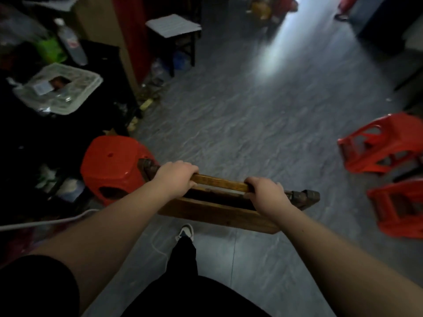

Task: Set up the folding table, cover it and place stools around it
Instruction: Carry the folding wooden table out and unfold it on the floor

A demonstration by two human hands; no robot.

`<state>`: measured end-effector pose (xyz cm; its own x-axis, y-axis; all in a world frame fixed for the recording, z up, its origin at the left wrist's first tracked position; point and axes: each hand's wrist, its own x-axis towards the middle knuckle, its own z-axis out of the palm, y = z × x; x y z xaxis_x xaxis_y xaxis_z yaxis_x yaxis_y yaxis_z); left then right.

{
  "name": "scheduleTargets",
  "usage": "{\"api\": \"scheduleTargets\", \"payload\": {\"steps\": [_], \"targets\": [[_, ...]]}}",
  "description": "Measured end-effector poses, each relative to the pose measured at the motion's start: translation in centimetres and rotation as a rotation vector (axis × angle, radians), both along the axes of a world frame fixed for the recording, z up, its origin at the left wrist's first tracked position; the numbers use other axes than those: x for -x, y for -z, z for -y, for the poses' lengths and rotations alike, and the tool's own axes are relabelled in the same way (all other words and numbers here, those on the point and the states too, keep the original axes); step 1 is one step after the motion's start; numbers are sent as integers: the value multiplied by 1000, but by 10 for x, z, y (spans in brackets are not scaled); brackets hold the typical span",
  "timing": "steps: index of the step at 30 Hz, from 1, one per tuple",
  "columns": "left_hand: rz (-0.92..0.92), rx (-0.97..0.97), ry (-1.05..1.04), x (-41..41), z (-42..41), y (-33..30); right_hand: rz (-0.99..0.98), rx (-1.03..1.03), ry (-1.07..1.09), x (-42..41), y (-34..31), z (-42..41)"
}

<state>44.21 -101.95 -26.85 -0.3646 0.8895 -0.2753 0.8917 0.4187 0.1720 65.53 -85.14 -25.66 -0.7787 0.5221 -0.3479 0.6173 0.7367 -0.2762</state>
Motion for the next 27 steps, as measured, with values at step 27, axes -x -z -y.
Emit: {"api": "scheduleTargets", "payload": {"steps": [27], "targets": [[-67,72,593,-104,-461,71,49,209,578,-153,78,-300]]}}
